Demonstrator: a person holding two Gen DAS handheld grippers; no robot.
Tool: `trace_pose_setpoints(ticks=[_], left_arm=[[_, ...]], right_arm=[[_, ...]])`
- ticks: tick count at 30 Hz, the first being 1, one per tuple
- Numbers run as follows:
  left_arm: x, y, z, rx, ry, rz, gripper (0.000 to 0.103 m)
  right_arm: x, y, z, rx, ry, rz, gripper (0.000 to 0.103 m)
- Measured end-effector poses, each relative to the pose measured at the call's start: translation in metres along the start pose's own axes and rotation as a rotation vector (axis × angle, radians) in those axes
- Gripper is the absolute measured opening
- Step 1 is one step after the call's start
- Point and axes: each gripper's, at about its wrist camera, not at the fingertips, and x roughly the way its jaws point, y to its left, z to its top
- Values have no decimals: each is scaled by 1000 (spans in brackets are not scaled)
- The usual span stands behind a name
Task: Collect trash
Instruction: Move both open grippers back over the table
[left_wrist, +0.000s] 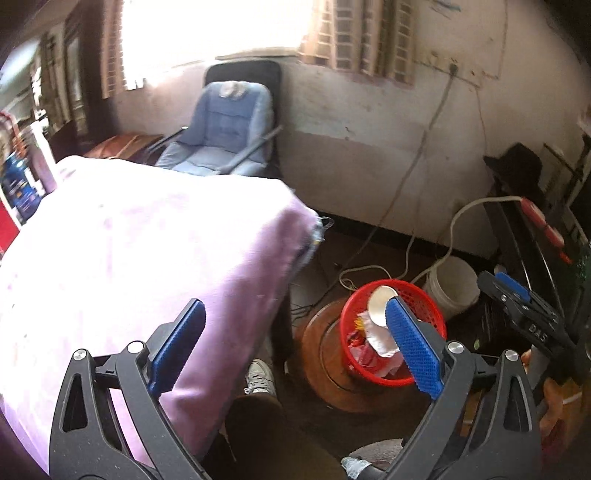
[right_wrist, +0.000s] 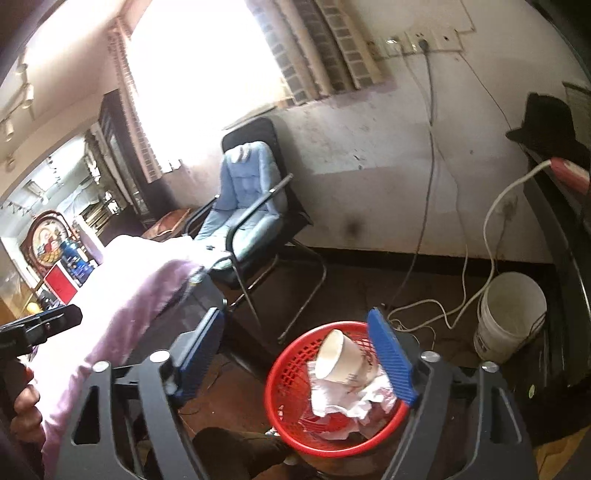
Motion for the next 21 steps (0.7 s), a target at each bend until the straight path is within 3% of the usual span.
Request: trace_pose_setpoints(ticks=[6,16,21], left_arm=[[-39,30,-13,-59,-60,55,95],[-113,110,-54,-213,-155,178,96],[-145,167,-77,-278,-171,313,96]], right_arm=[[-23,30,5,-38,-39,72,97],[-52,101,-6,-171,-43,181,97],[-53,141,-17,-275,-18,203,97]])
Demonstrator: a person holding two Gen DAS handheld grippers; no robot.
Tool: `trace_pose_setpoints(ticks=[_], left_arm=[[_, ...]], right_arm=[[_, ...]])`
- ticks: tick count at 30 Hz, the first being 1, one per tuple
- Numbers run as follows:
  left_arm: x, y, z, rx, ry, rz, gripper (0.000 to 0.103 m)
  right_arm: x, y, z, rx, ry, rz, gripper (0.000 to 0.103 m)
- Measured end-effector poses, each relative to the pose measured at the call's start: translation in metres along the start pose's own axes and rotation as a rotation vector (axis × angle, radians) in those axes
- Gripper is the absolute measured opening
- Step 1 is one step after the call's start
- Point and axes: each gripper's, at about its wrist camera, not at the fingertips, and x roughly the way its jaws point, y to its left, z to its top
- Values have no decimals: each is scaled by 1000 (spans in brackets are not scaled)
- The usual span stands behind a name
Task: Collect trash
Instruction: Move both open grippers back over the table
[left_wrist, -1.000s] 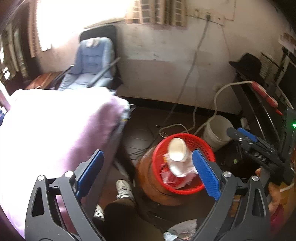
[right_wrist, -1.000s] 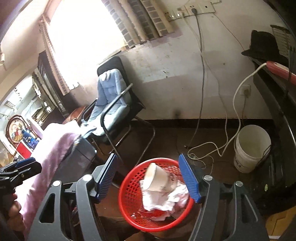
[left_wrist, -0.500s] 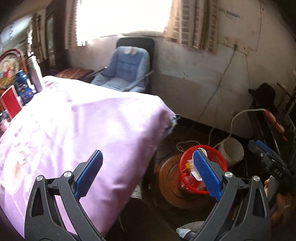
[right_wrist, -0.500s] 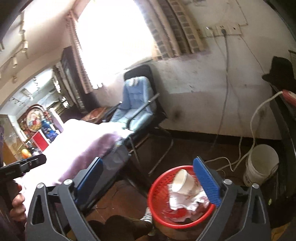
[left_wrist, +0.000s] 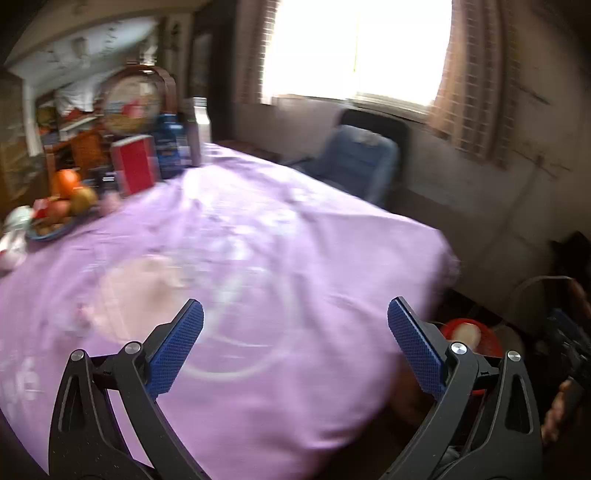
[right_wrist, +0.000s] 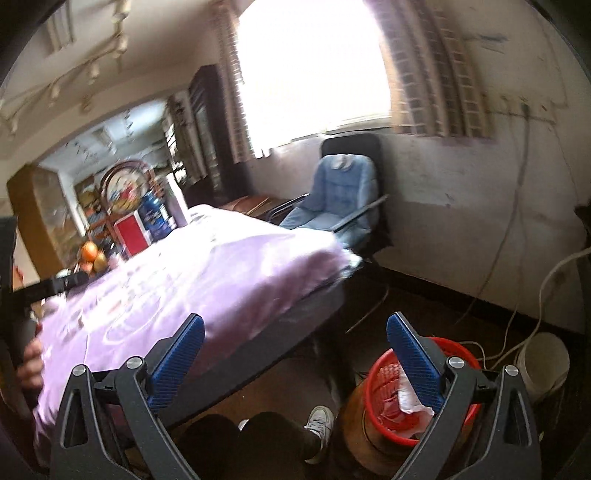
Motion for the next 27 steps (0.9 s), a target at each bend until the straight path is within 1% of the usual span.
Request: trace_pose_setpoints(ticks=[2,3,5,6,9,13,16,19,21,22,23,24,27], left_arm=[[-2,25,2,-15,-4,64,96],[-2,43,4,-33,-1,108,96],[0,72,5,-65,13,158,96],[3,93,7,-95,27,184,96],[14,142,8,-169,69,234,96],[33,192,2,-230,122,302,96],[48,213,-9,-252,153,324,96],[65,225,-21,-262,177,315,96],[76,231,-24,-266,209,312,96],[76,231,-25,-267,199,310,96],[76,231,-25,-264,194,324,96],[78,232,-25,-260,198,341,96],[86,238,-29,-269,227,356,96]], right_arm=[[6,18,0,-40,15,13,97],[9,26,0,-55,23,21,97],[15,40,0,-77,37,37,97],[19,46,-1,-86,46,43,97],[33,66,-3,-117,83,65,97],[53,91,-2,-154,123,89,97],[69,111,3,-185,140,115,97],[87,139,11,-228,148,155,97],[102,165,18,-266,153,196,97],[110,178,20,-282,157,219,97],[117,187,24,-295,163,238,97],[128,206,26,-320,174,271,97],[157,254,30,-388,209,345,97]])
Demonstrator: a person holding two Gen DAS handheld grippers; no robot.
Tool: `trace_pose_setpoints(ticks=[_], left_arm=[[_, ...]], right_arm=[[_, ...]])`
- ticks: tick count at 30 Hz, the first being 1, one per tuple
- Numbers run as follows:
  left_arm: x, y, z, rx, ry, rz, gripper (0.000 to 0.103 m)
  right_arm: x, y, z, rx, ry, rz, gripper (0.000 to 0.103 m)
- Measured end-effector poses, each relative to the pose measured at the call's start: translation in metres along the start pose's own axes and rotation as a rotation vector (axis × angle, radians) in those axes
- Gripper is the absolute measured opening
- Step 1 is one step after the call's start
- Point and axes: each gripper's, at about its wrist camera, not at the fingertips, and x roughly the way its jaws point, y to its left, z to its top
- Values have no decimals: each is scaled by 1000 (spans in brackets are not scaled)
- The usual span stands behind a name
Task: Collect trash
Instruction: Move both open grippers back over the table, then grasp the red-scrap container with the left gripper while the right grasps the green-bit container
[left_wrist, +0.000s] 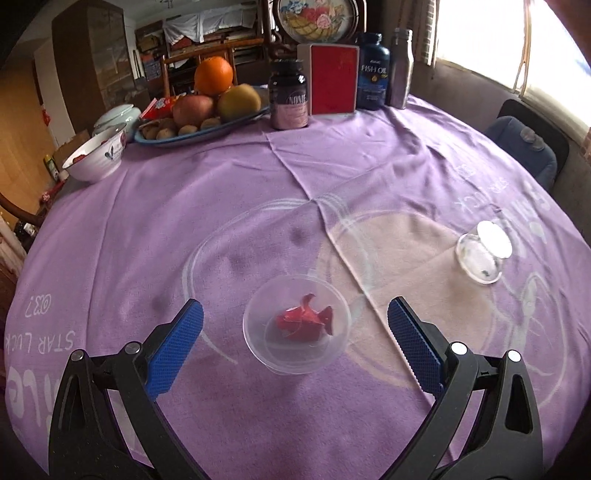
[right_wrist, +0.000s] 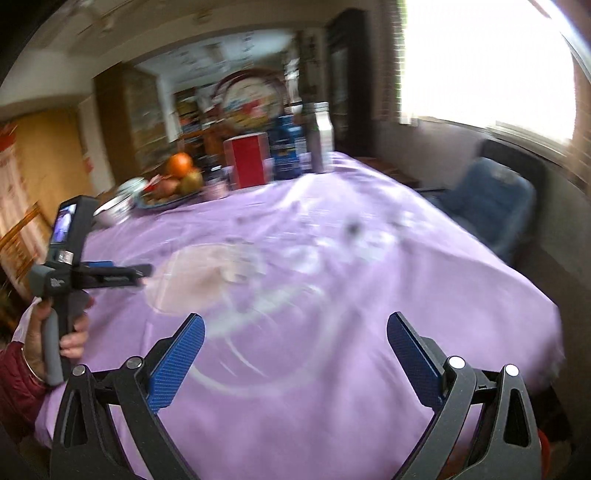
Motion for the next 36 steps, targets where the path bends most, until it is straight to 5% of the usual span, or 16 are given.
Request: trace_pose_setpoints(ticks=[6,12,20,23,36], left_arm=[[15,8,0,-9,41,49,96],[31,21,0,-67,113,27,97],[31,19,-1,-63,107,40,98],[30,19,-1,-64,105,40,98],[31,19,-1,-62,104,39,98]], right_arm=[[82,48,35,-127,120,52,97],[135,54,49,-76,210,81,97],[164,42,60,20,243,140,97],[187,35,58,71,335,193,99],[199,64,52,-131,362,52,99]])
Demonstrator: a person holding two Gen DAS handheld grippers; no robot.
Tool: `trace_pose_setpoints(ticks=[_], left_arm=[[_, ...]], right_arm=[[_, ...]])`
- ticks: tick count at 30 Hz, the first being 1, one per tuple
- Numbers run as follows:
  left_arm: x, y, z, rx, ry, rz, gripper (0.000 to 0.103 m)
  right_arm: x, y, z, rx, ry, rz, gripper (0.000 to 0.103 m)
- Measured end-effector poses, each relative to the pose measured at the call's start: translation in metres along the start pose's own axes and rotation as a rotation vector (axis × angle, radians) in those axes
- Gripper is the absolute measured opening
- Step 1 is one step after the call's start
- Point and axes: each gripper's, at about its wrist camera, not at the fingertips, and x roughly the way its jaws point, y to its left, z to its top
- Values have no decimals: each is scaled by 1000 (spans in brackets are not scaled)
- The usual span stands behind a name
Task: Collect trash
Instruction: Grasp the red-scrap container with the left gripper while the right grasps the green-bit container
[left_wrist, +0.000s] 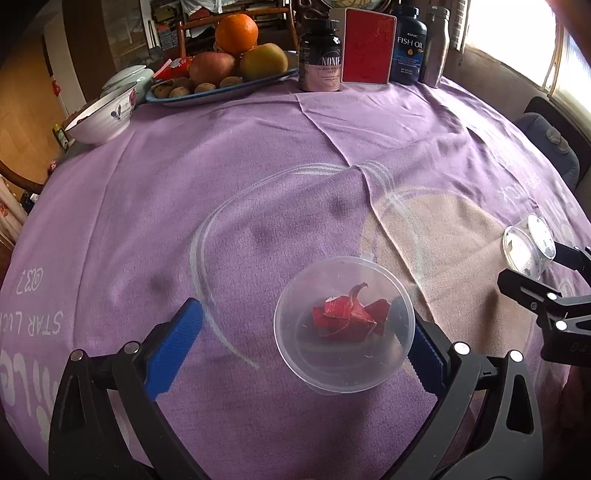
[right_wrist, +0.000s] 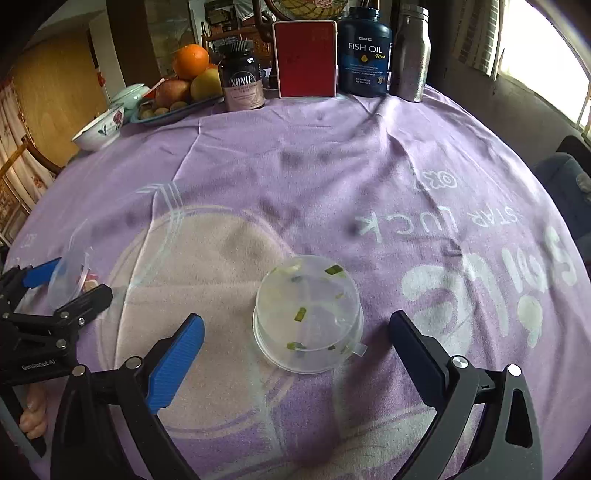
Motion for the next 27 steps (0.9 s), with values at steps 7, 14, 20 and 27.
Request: trace_pose_setpoints(ticks=[7,14,20,27], left_arm=[[-1,0,-1,8,10,-5,98],[-3,1,-1,7,15,-14,90],[-12,-1,0,15,-17,-42,54],[-35,-2,3,14,-104,-60,54]], right_arm=[[-2,-2,1,2,-6,9,99],[-9,-16,0,75,-45,73,90],[-13,-15,0,63,-65,71,56],[-19,-20,-1,90,-95,146,55]])
